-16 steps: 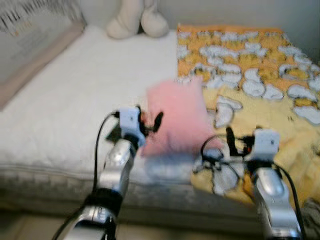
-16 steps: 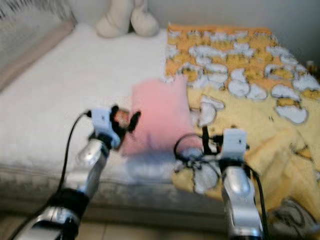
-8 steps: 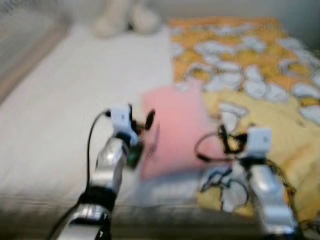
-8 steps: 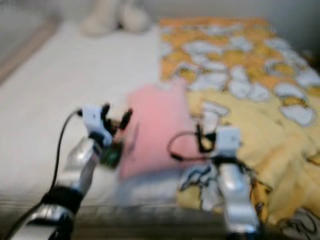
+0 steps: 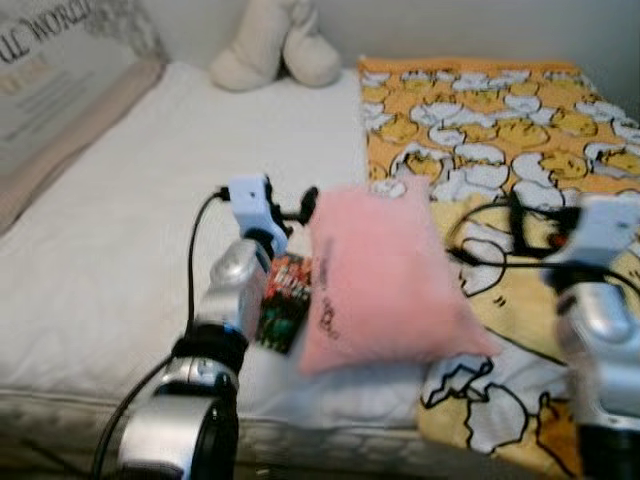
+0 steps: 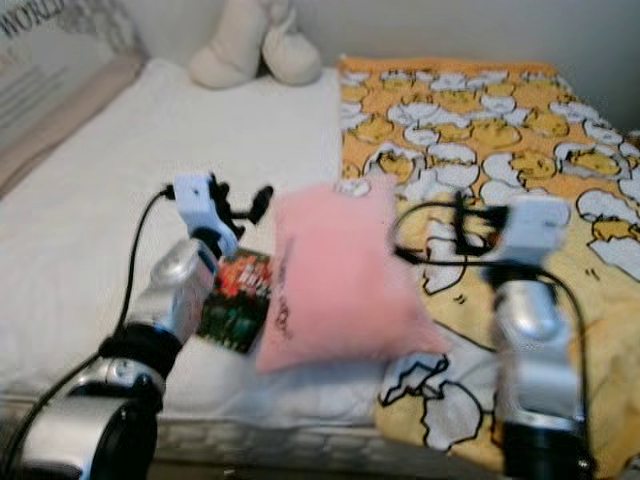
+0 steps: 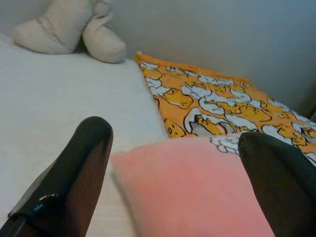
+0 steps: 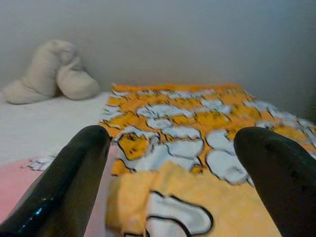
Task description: Clean up the room
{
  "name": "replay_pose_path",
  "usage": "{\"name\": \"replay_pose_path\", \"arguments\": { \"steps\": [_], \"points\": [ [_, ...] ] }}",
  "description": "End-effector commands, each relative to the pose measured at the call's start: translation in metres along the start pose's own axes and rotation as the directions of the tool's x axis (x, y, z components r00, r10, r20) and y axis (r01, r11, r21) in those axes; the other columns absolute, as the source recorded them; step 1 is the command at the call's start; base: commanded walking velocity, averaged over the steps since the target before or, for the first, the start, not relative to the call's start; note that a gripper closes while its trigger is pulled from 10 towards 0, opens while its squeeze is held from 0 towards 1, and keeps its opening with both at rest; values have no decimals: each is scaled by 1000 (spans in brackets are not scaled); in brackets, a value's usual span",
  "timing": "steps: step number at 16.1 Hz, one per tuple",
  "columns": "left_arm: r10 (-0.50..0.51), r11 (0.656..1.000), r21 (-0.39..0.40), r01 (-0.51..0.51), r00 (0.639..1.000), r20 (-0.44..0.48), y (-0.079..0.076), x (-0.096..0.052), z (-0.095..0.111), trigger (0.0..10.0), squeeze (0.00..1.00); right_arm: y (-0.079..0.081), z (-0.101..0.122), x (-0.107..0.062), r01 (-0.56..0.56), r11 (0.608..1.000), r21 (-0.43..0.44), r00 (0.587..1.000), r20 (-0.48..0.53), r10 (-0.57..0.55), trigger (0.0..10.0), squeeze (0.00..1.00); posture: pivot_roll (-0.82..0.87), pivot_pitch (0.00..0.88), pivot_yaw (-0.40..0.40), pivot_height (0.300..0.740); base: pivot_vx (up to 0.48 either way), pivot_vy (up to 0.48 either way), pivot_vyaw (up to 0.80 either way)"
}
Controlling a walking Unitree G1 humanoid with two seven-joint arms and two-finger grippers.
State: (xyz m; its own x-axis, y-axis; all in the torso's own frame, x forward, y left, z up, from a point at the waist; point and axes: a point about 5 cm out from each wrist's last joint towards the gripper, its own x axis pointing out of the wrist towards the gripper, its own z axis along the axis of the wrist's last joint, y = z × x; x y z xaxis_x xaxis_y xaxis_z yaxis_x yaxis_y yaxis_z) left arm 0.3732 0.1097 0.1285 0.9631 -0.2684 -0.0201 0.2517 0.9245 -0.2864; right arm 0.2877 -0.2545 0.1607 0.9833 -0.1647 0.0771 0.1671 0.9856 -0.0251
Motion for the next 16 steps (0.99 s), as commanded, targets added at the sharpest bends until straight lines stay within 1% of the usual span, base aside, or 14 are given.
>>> {"name": "replay_pose_path", "arguments": {
  "steps": [1,2,3,4,5,7,8,9,10,11,12,13,14,16],
  "points": [
    [24,999,-34,-27,998,-64,8,0,-4,10000,0,-9,-6,3,22,998,52,998,-53,-20,10000,0,-155,0,51,740,0,0,0],
    [37,997,-63,-44,993,-110,16,-1,-9,10000,0,-18,-17,2,50,994,102,993,-114,-38,10000,0,-143,0,50,740,0,0,0],
    [49,994,-88,-62,988,-148,23,-4,-14,10000,0,-19,-32,1,57,984,167,983,-181,-26,10000,0,-132,0,51,740,0,0,0],
    [74,992,-88,-89,983,-170,30,-6,-18,10000,0,-15,-42,0,42,974,221,975,-222,8,10000,0,-124,0,50,740,0,0,0],
    [127,985,-88,-146,972,-197,37,-10,-24,10000,0,-8,-56,2,13,953,303,960,-272,73,10000,0,-102,33,42,740,0,0,0],
    [163,973,-122,-194,961,-223,41,-12,-31,10000,0,-1,-68,5,5,927,375,944,-307,119,10000,0,-89,51,37,740,0,0,0],
    [146,954,-227,-196,965,-219,36,-10,-32,10000,0,11,-73,11,-16,896,444,935,-312,171,10000,0,-77,99,37,740,0,0,0],
    [126,946,-270,-181,970,-209,33,-9,-32,10000,0,18,-73,14,-30,886,462,934,-304,190,10000,0,-75,110,42,740,0,0,0],
    [88,939,-310,-150,975,-206,25,-7,-33,10000,0,27,-69,19,-56,873,485,934,-284,217,10000,0,-74,118,44,740,0,0,0],
    [63,933,-333,-134,975,-215,18,-7,-38,10000,0,35,-65,23,-71,862,501,933,-272,235,10000,0,-72,124,45,740,0,0,0],
    [43,932,-341,-123,972,-231,13,-8,-44,10000,0,44,-63,25,-86,849,522,932,-259,254,10000,0,-70,127,46,740,0,0,0],
    [14,922,-372,-105,971,-239,5,-9,-49,10000,0,55,-60,25,-117,833,540,927,-240,286,10000,0,-67,128,44,740,0,0,0],
    [-16,901,-425,-90,971,-238,-4,-8,-53,10000,0,66,-61,24,-133,812,568,921,-232,313,10000,0,-59,128,39,740,0,0,0],
    [-105,862,-506,-32,965,-239,-23,-8,-60,10000,0,81,-68,20,-114,776,620,910,-249,333,10000,0,-53,128,35,740,0,0,0]
  ]
}}
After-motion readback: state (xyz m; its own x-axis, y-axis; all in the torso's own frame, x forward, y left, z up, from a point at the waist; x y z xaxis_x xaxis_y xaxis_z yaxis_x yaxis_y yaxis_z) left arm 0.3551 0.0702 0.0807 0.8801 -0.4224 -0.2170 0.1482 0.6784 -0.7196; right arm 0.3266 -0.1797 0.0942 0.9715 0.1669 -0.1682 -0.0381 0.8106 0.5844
